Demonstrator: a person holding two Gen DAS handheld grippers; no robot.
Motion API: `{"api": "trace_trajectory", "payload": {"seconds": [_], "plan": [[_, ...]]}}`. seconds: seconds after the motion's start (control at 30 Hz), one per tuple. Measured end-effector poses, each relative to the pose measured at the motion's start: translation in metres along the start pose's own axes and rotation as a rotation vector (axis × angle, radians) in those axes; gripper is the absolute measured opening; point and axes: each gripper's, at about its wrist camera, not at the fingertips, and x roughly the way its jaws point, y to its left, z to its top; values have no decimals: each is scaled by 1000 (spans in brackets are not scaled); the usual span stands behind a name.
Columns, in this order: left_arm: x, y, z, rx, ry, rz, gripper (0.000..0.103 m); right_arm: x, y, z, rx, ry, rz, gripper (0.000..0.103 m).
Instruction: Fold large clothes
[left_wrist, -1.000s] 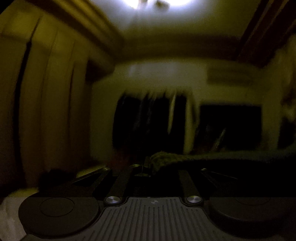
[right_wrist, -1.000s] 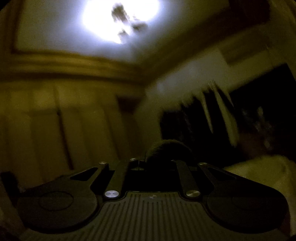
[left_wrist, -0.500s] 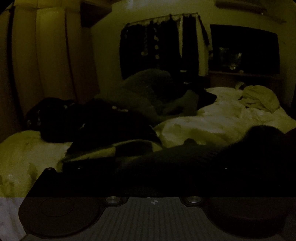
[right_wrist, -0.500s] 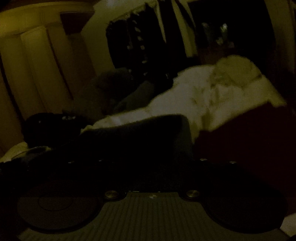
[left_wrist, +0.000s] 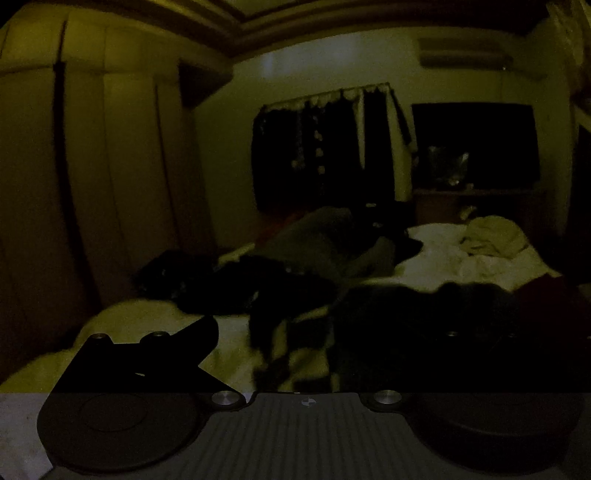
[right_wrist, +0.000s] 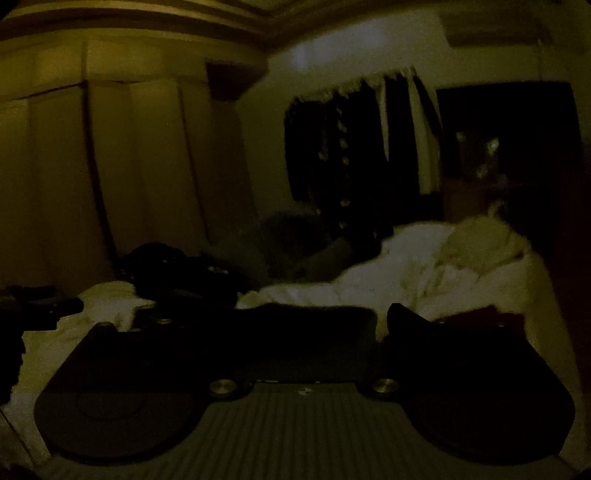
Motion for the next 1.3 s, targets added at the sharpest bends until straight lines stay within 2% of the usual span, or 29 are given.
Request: {"api": "trace_trajectory", "payload": {"seconds": [0.1,0.2,0.27,0.4,0.47,0.5,0.53,0.57,0.63,0.73,0.8,0.87,0.93,0.97,1.0,1.03,1.17,1.23,1.3], "plan": [[-38,14,-11,-96,46,-121,103,-37,4,4,7,28,25,100],[-57,-3,-27,-108,58,-234,103,-40,16,-8,-5,111,47,100],[-59,-33,-42,-62,102,-311,103,-31,27,-28,-29,173,47,100],[-54,-119,-78,99,246,-571,103,7,47,-78,-40,283,33,99],[-56,-160,-95,227,279,-629,103,25,52,-98,-17,335,24,98],[-58,-183,-104,322,264,-629,103,31,53,-107,-6,345,19,97],[-58,-199,-111,398,243,-591,103,36,52,-114,4,351,2,97],[-57,-217,-119,469,220,-512,103,41,51,-120,15,362,-25,97],[-52,-240,-130,550,204,-404,103,48,44,-129,49,390,-63,96],[-43,-262,-146,629,219,-391,103,52,33,-138,115,413,-47,96],[-37,-267,-155,654,215,-354,103,53,27,-144,151,411,-31,95],[-31,-260,-158,617,228,-333,103,54,24,-149,168,402,-18,93],[-30,-244,-151,529,244,-348,103,54,25,-155,179,388,0,84],[-30,-233,-148,475,248,-360,103,55,25,-156,175,379,11,73],[-30,-223,-144,426,251,-370,96,54,24,-158,165,369,24,62],[-29,-216,-140,388,253,-374,80,52,25,-158,157,358,33,56],[-27,-178,-126,230,263,-427,73,41,26,-152,150,295,52,7],[-27,-158,-115,161,247,-422,73,35,25,-146,158,259,55,7],[-32,-134,-98,112,188,-363,73,28,23,-137,148,215,48,7]]}}
